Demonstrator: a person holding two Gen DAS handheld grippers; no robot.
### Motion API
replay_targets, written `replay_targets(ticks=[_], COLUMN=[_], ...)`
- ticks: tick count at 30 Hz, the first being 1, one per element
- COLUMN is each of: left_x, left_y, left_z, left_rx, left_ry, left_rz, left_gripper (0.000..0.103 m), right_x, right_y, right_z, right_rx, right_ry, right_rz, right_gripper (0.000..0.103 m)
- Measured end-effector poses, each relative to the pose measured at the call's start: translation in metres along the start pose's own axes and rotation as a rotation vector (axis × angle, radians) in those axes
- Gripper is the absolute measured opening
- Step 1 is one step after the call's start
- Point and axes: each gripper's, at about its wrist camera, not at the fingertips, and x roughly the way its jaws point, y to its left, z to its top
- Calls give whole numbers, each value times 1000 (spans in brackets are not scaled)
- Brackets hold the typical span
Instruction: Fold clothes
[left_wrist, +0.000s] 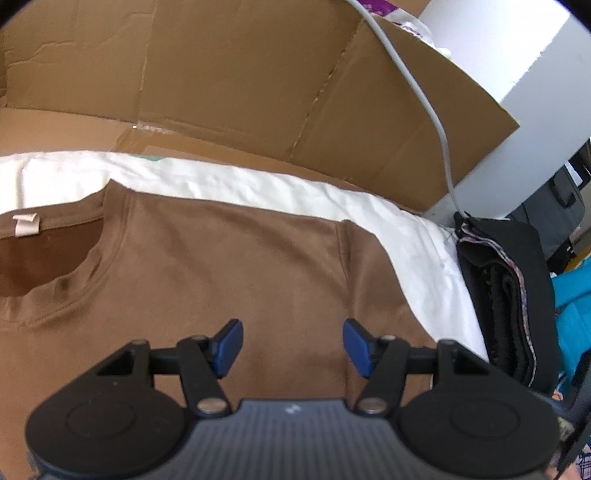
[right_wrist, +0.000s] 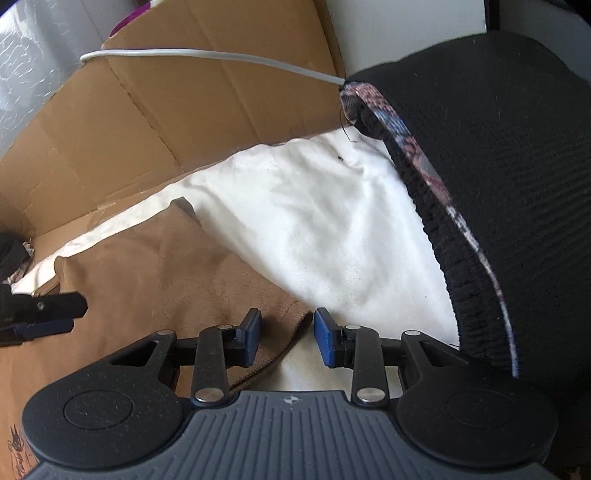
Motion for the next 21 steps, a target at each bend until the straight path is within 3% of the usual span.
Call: replay_targets(ticks=[5, 6, 10, 12, 14, 15, 16, 21], left_x=[-1, -1, 1, 6, 12, 17, 23, 31], left_y=[4, 4, 5, 2, -5, -10, -14, -27], left_z=[-4, -4, -4, -1, 2, 4, 6, 17], left_rx=[-12, -9, -6, 19, 70, 94, 109, 140], left_ry=[4, 4, -2, -12, -18, -7, 4, -26], left_rz=[5, 6, 5, 3, 5, 14, 18, -25], left_gripper=[63, 63, 63, 61, 44, 26, 16, 13], right_x=[2, 1, -4, -9, -15, -19, -22, -40], right_y=[-5, -5, -3, -2, -3, -4, -5, -5], right_z=[-1, -1, 1, 4, 8, 10, 12, 22], right_rx=[22, 16, -22, -48, -62, -57, -53, -36], right_ry=[-6, -7, 4, 0, -9, -8, -8, -21], right_rz=[16, 18, 38, 54, 73, 85, 97, 164], right_gripper=[37, 27, 4, 3, 3, 2, 2, 1])
